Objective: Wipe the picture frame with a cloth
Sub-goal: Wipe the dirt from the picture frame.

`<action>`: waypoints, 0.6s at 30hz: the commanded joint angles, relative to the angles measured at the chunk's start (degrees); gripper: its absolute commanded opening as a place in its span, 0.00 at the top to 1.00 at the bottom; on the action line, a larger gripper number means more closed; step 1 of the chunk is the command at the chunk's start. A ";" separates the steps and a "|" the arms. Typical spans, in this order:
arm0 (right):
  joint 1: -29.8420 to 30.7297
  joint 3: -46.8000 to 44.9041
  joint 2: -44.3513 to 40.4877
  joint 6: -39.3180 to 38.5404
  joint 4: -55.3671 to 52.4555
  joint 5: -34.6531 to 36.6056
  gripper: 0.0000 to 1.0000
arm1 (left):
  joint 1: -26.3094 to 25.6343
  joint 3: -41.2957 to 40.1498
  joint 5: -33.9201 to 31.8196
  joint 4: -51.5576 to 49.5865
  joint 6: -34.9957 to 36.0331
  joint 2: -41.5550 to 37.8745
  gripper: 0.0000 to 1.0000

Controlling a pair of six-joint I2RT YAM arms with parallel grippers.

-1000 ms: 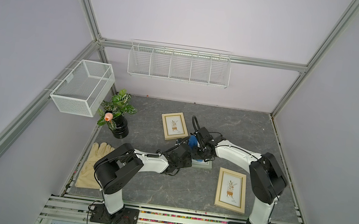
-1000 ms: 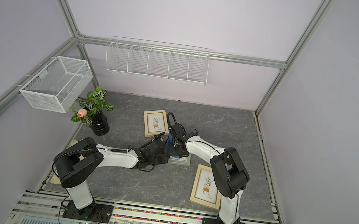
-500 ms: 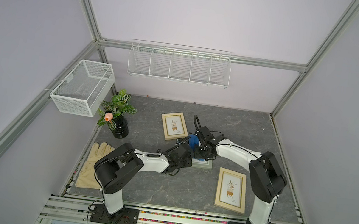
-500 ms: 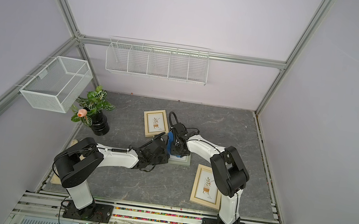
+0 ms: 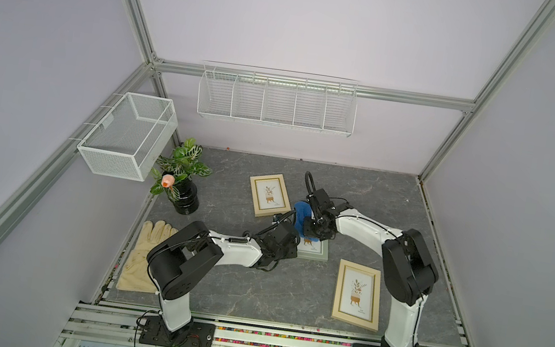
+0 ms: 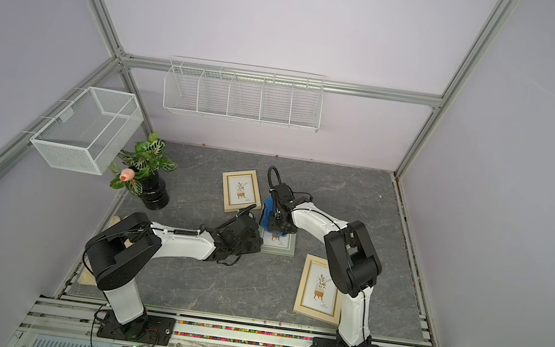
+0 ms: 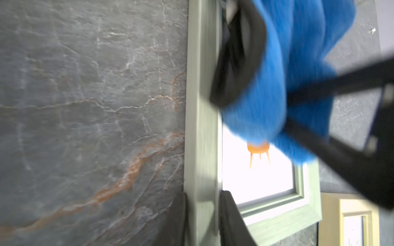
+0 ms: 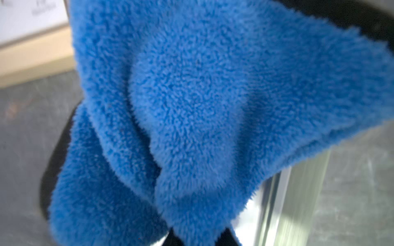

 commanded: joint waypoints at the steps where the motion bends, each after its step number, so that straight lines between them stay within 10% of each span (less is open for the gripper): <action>1: 1.16 -7.00 -5.78 0.81 -2.17 -0.92 0.93 | 0.00 -2.38 -0.51 -8.30 -0.58 2.93 0.79; 18: 4.67 -11.24 -10.24 3.48 -1.90 -1.40 0.93 | 0.01 -3.30 -1.45 -7.59 -1.53 2.14 0.79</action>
